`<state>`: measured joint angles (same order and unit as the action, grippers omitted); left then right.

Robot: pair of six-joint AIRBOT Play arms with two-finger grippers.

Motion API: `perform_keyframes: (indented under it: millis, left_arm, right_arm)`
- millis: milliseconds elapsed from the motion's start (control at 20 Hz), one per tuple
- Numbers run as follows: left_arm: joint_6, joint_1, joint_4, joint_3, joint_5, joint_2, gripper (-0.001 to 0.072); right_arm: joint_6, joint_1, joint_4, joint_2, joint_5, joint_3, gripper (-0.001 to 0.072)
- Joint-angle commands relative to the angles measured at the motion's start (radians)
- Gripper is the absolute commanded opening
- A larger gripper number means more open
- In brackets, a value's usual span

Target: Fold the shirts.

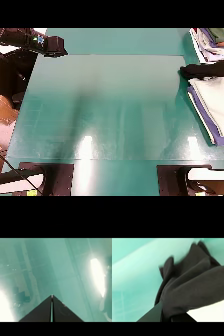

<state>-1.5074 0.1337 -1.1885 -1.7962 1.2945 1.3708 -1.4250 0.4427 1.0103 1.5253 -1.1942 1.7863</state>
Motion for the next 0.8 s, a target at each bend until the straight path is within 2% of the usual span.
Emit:
perform_keyframes:
  millis: [0, 150, 250, 550, 750]
  left_arm:
    - [-0.007, 0.0, 0.0, 0.0, -0.002, 0.0, 0.0028]
    - [-0.005, 0.0, 0.0, 0.0, -0.001, 0.0, 0.0028]
    - [-0.004, 0.0, 0.0, 0.0, -0.001, 0.0, 0.0028]
    - [-0.003, 0.0, -0.001, 0.0, -0.001, 0.0, 0.0028]
    - [-0.002, 0.0, -0.001, 0.0, 0.0, 0.0, 0.0028]
  right_arm:
    - [0.015, 0.012, -0.012, -0.002, -0.033, 0.131, 0.0016]
    - [0.012, 0.034, -0.014, -0.003, -0.124, 0.251, 0.0016]
    - [0.01, 0.055, -0.014, -0.037, -0.154, 0.244, 0.0016]
    - [0.008, 0.195, -0.005, -0.259, -0.203, -0.08, 0.0016]
    - [0.008, 0.308, 0.169, -0.407, -0.242, -0.347, 0.0017]
